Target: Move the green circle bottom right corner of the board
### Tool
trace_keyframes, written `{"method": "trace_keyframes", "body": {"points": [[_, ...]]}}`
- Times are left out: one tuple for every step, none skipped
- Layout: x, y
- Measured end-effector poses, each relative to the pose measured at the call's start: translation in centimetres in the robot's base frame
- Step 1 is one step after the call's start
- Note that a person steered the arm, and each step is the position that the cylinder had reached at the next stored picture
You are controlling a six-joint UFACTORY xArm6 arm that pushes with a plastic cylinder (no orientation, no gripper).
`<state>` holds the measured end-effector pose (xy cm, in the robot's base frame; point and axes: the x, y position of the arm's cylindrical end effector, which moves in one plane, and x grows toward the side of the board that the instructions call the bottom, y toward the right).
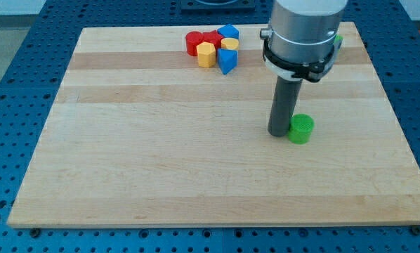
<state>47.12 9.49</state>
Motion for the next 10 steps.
{"method": "trace_keyframes", "body": {"points": [[-2.2, 0.0], [-2.1, 1.2], [-0.2, 2.6], [2.4, 3.9], [4.2, 5.4], [4.0, 6.2], [4.2, 7.5], [4.8, 8.4], [4.8, 8.8], [4.8, 9.5]]}}
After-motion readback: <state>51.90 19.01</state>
